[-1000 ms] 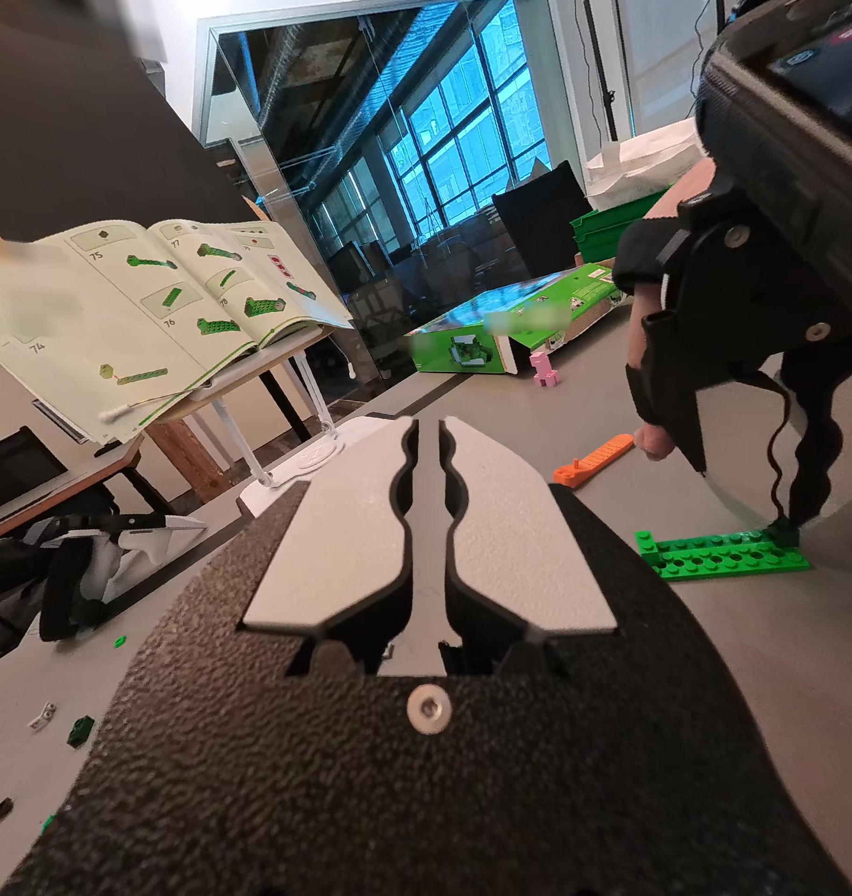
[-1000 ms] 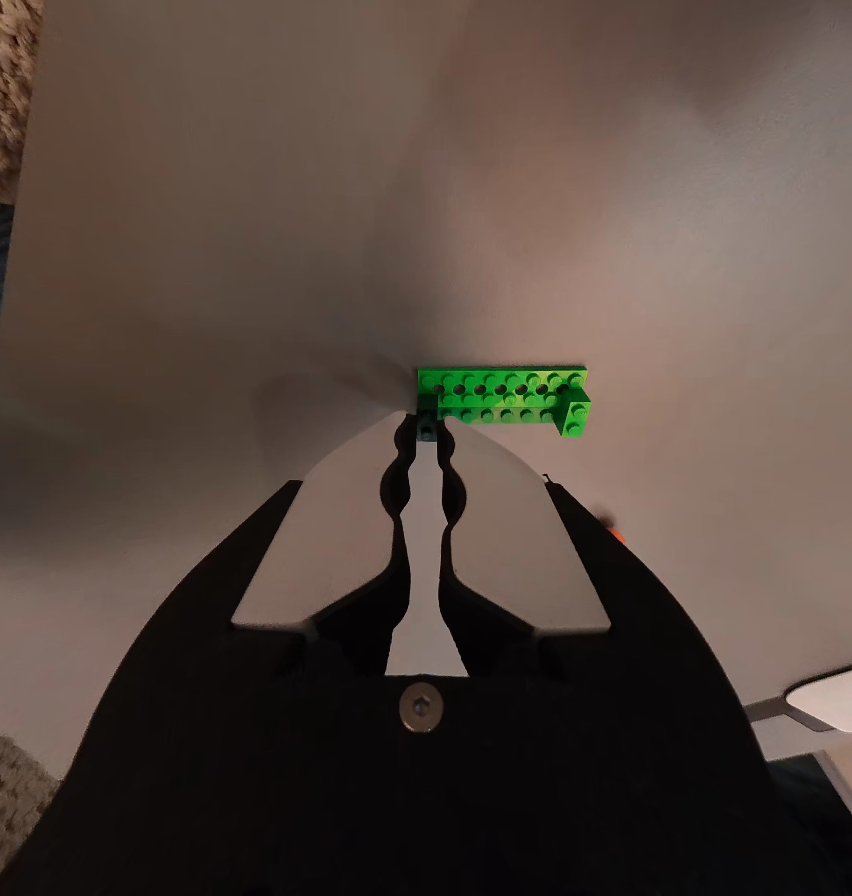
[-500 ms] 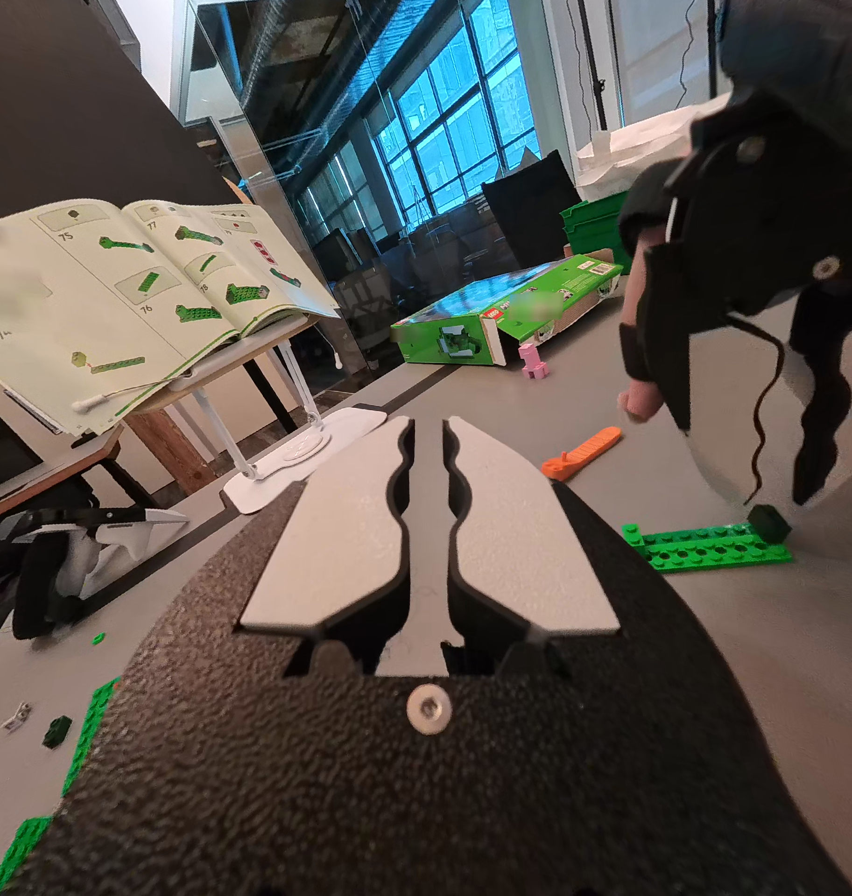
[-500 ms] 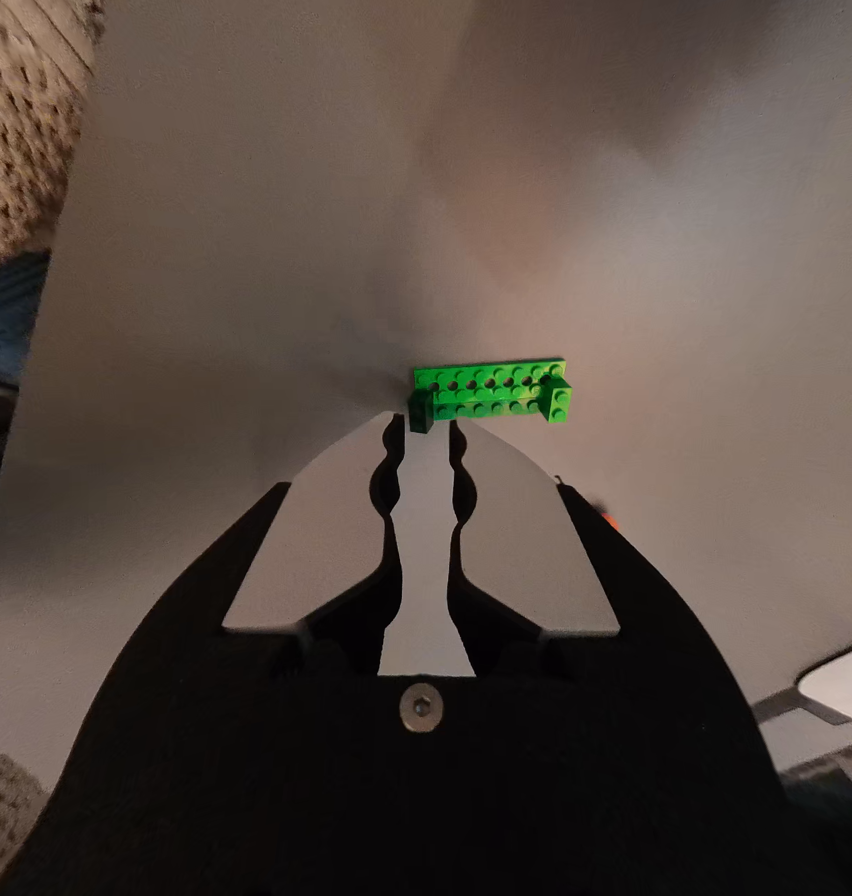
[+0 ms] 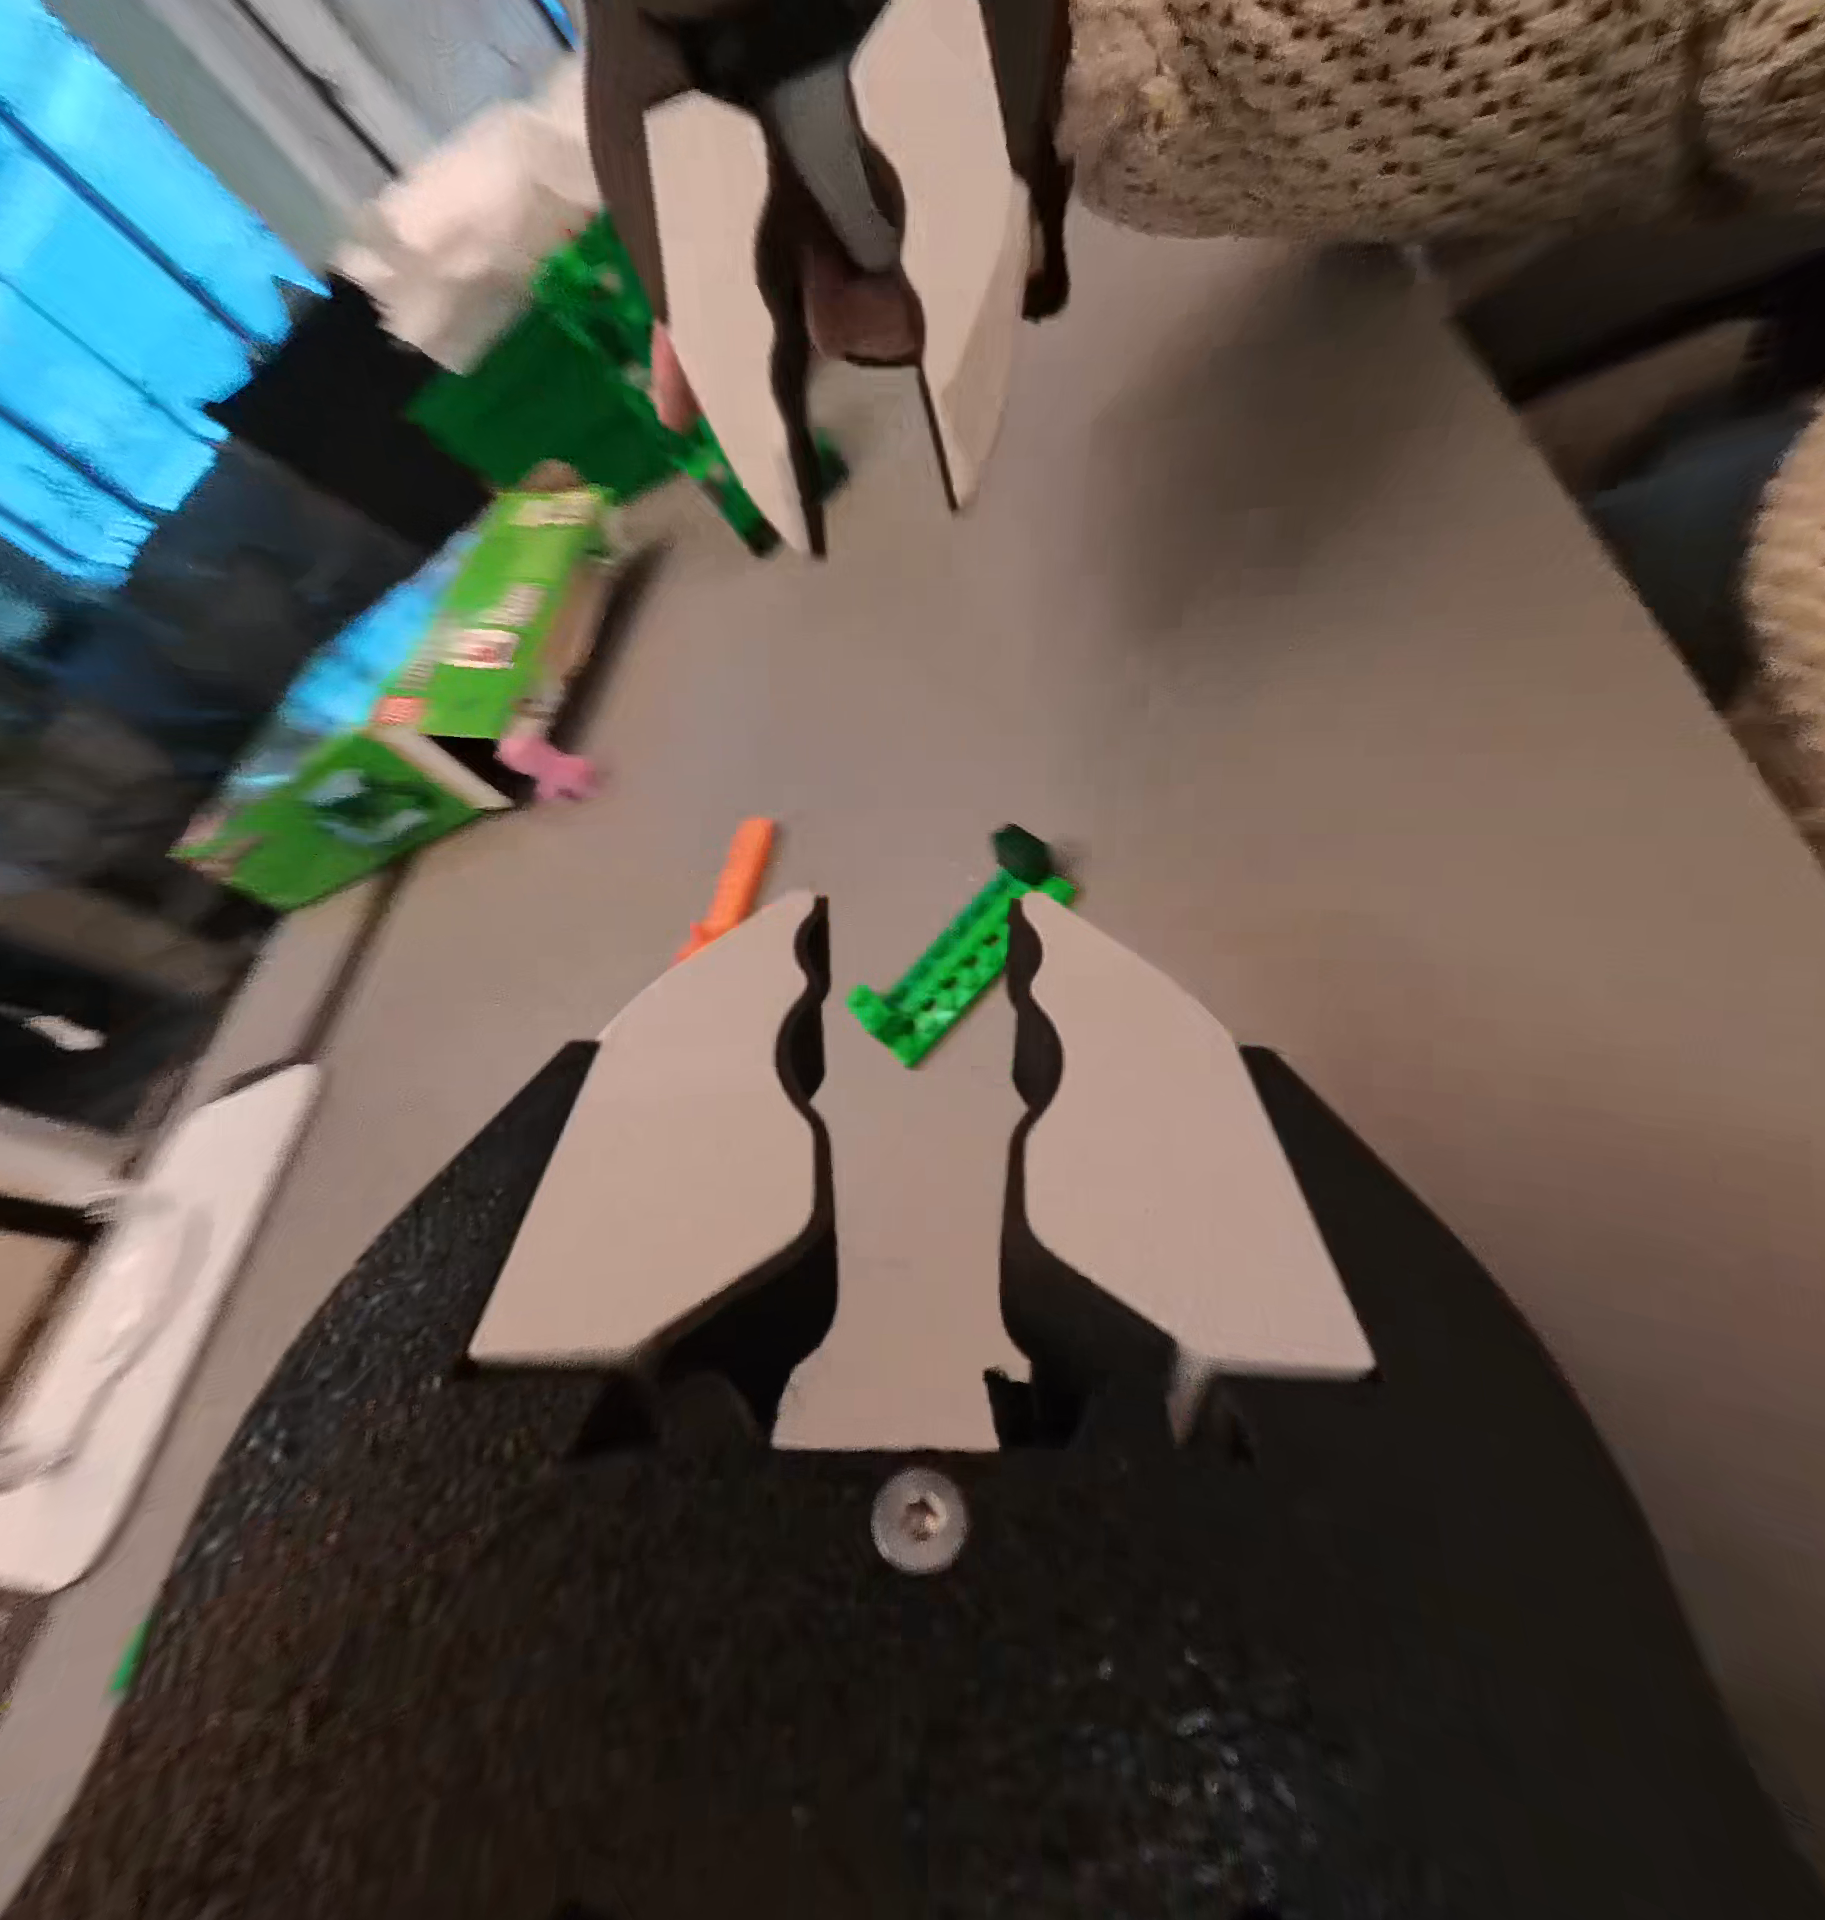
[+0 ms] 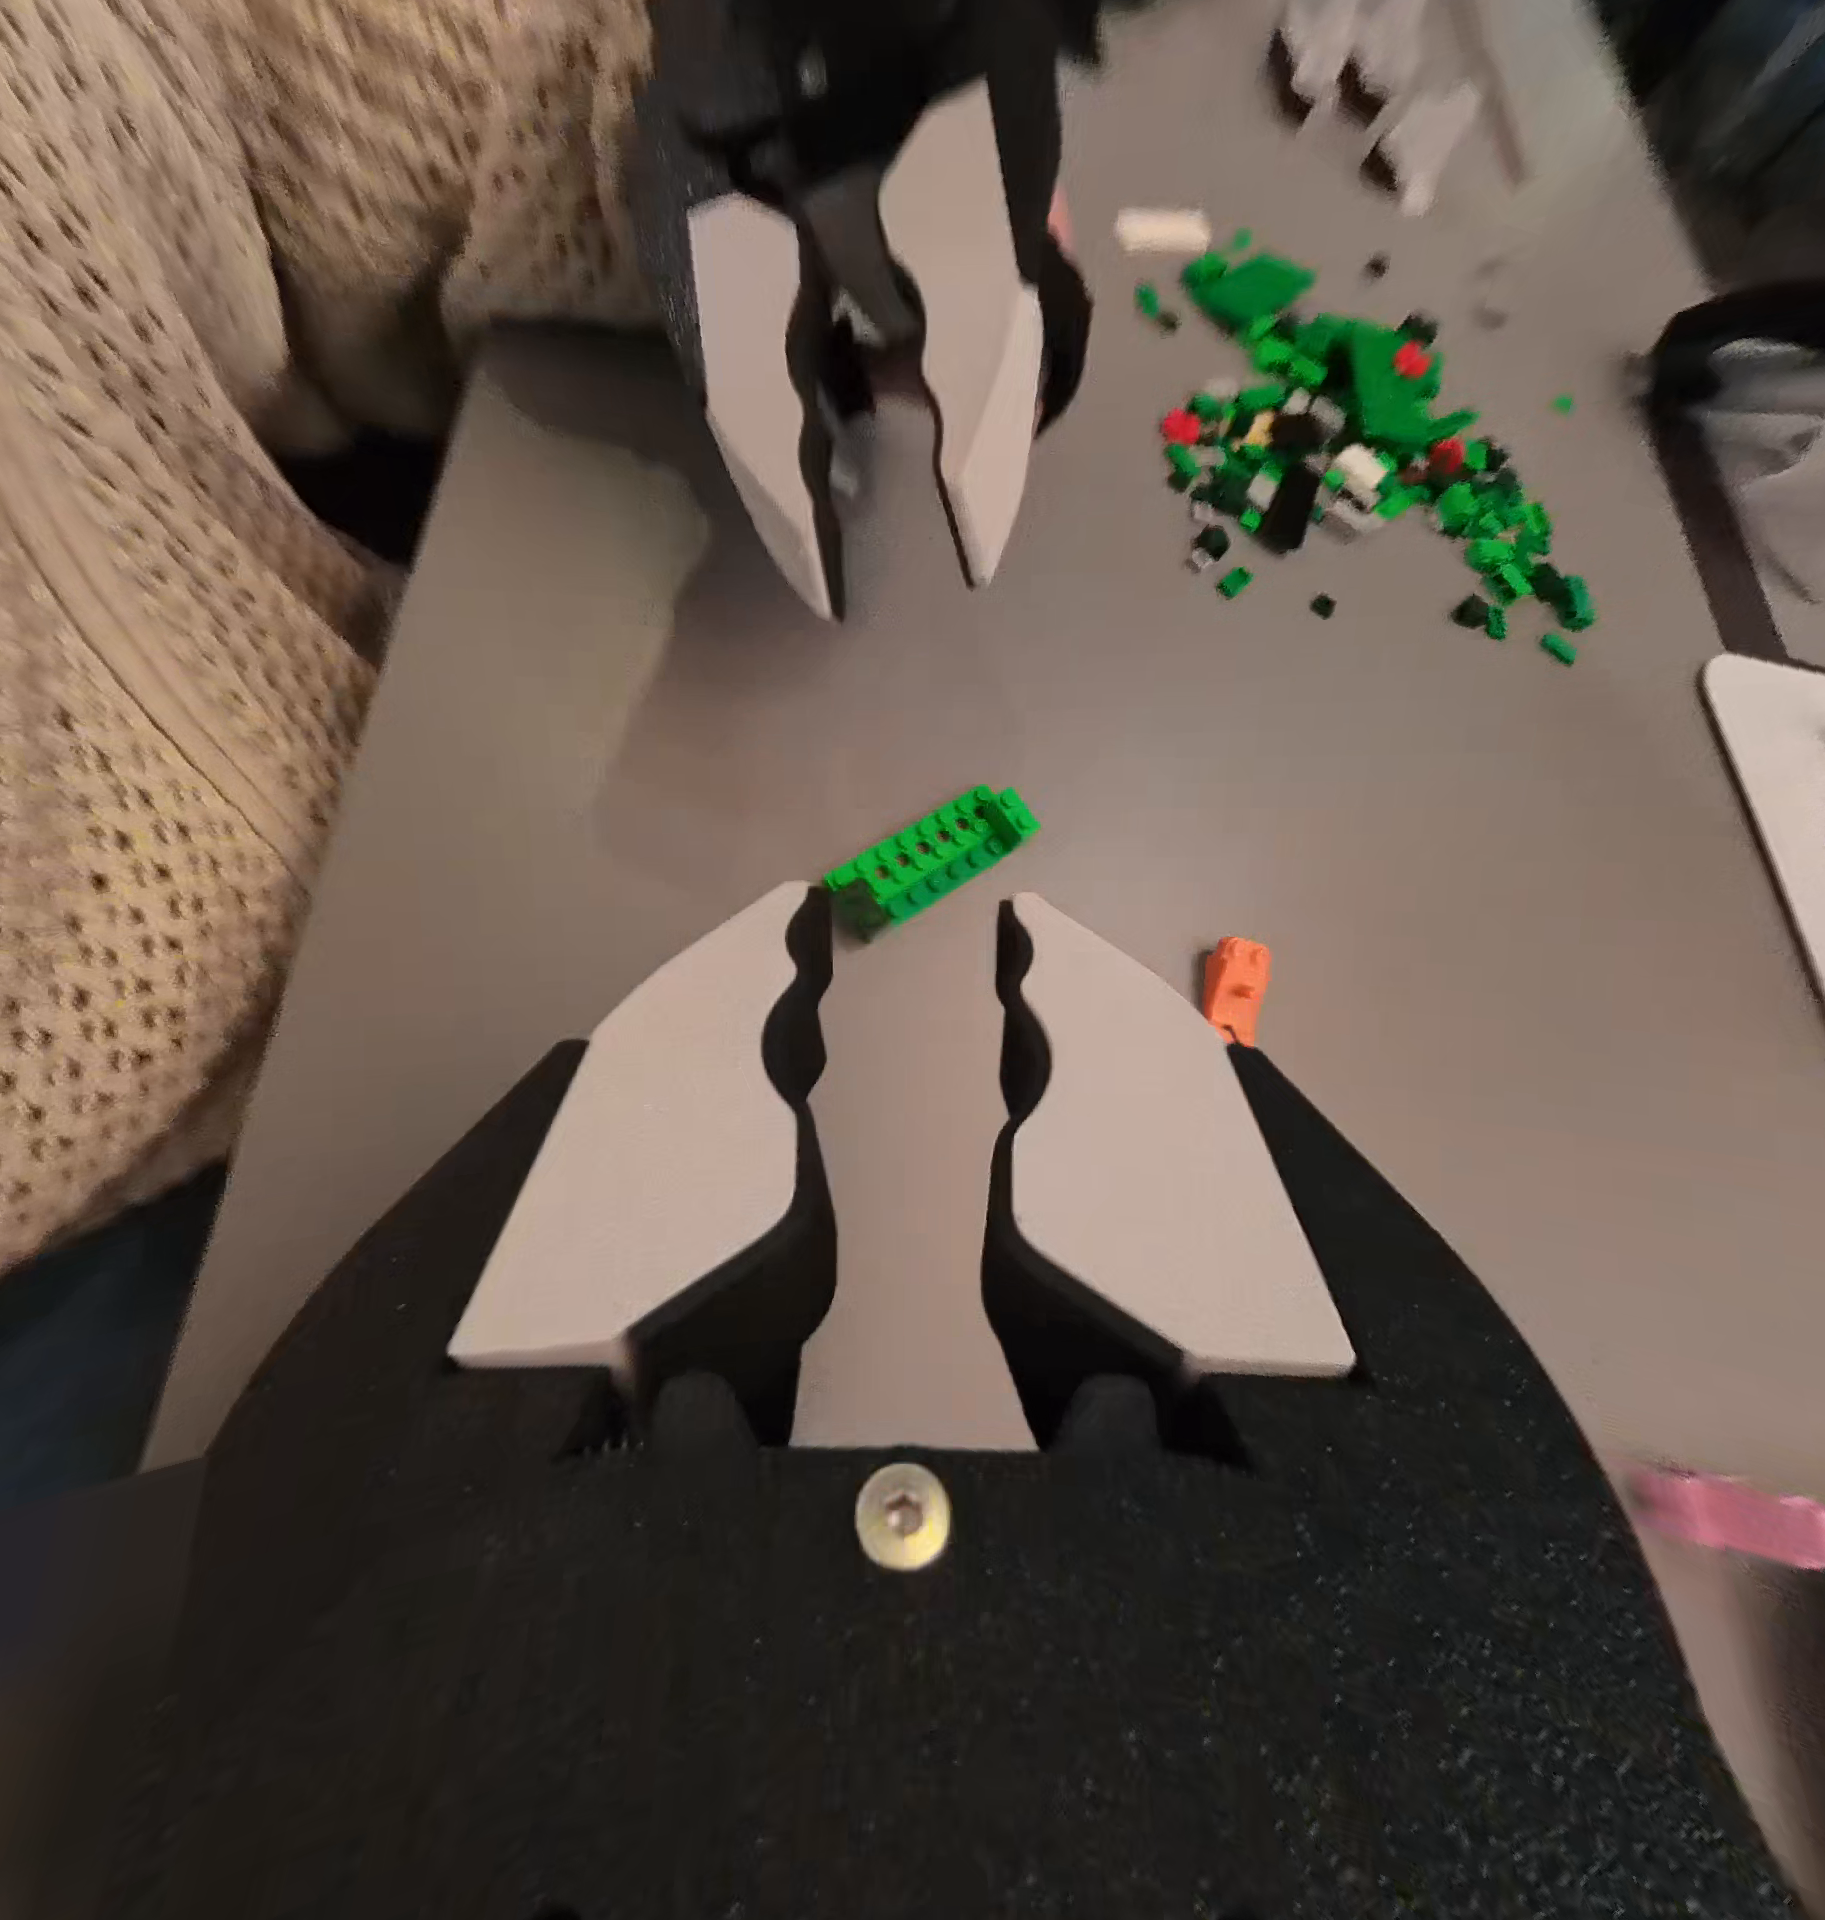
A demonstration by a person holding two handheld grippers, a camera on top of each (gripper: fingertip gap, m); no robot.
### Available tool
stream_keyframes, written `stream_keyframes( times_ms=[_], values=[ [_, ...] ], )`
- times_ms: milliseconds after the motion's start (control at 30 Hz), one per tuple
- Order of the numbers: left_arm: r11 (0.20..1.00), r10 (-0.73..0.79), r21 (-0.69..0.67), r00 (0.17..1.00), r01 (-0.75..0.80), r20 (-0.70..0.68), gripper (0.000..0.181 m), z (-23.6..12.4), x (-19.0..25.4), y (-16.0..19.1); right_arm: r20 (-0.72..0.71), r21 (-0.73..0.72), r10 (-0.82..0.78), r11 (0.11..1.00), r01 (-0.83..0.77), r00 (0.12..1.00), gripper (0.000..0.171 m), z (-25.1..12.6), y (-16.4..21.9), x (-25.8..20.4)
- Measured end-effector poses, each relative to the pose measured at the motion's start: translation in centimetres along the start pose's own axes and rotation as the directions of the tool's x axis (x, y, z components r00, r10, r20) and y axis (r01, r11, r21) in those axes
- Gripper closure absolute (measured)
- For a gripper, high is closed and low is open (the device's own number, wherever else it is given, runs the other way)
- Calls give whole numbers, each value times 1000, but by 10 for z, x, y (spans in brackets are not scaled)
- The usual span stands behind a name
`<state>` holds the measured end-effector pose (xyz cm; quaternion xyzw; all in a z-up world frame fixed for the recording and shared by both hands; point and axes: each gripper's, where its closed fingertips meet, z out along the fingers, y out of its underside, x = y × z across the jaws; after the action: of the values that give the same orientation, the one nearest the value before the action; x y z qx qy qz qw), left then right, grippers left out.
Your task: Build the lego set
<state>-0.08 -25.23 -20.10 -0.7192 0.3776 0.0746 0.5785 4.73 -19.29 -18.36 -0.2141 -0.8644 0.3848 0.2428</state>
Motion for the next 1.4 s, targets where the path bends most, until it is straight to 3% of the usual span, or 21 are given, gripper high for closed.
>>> stream_keyframes(
  times_ms=[33, 167, 300, 467, 700, 900, 1400],
  values=[
    [1000, -23, -18, 998, 21, -61, 144, 1, 4, 4, -15, 55, 39, 998, -38, 999, 139, -4, 2, -2],
    [993, -61, -110, 980, 41, -191, 132, 10, -1, 29, -19, 201, 169, 966, -162, 985, 133, -12, 9, -14],
    [986, -137, -138, 938, 97, -319, 128, 21, -9, 43, -73, 287, 177, 946, -150, 981, 134, -18, 12, -21],
    [983, -183, -87, 859, 161, -478, 145, 33, -11, 39, -68, 396, 232, 899, -188, 970, 135, -27, 14, -18],
    [982, -187, -97, 785, 161, -591, 158, 41, -16, 52, -61, 439, 285, 868, -231, 957, 135, -30, 13, -12],
    [984, -178, -105, 726, 145, -665, 156, 41, -6, 55, -28, 435, 309, 860, -266, 951, 135, -22, 13, -12],
    [984, -175, -141, 692, 106, -700, 162, 44, -2, 62, 18, 377, 326, 873, -309, 945, 135, -8, 19, -15]
  ],
)
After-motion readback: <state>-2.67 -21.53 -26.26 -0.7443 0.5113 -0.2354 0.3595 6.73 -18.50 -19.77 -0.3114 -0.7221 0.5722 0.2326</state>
